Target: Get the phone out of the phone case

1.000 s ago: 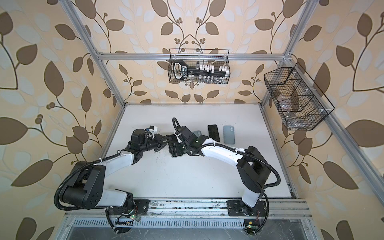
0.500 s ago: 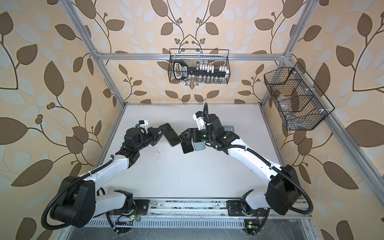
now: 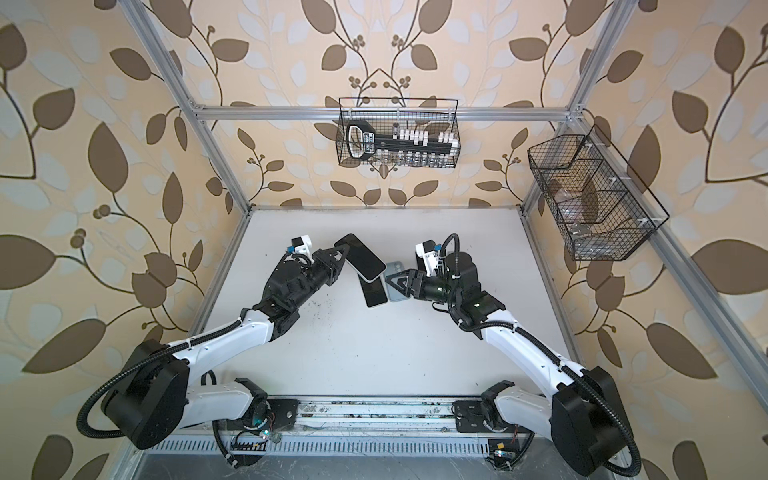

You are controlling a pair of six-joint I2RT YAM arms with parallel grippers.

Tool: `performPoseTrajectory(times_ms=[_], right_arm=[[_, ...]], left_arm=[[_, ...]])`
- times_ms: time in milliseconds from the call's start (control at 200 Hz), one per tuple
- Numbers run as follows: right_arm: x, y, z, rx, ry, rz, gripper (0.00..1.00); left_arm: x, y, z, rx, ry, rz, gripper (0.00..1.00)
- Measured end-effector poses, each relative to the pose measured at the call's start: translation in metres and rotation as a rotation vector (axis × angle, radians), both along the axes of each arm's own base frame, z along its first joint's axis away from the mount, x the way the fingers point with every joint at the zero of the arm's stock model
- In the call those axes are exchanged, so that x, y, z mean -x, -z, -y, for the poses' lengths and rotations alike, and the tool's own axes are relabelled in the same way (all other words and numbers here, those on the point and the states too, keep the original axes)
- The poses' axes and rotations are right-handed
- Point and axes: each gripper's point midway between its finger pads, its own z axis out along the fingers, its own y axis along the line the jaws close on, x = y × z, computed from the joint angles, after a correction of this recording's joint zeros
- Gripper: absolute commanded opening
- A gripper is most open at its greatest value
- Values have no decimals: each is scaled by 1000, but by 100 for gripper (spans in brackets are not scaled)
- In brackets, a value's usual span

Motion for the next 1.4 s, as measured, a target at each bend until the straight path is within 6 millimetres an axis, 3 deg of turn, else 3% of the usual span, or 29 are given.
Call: performPoseTrajectory(times_ms=[260,480,980,1400], right_arm=[[11,-23,-24,-146,-31,43,58],[8,-30,-35,-202,-13,45,58],[-8,-12,-31,-220,95,-10,59],[-17,-5,-42,-260,87,-17,38]], left_arm=[[0,-7,26,14,19,25,0],[-5,-10,27,37,-3,46,0],[-5,-10,30,52,-9,43,0],[-7,-11,31,84,-7,48,0]])
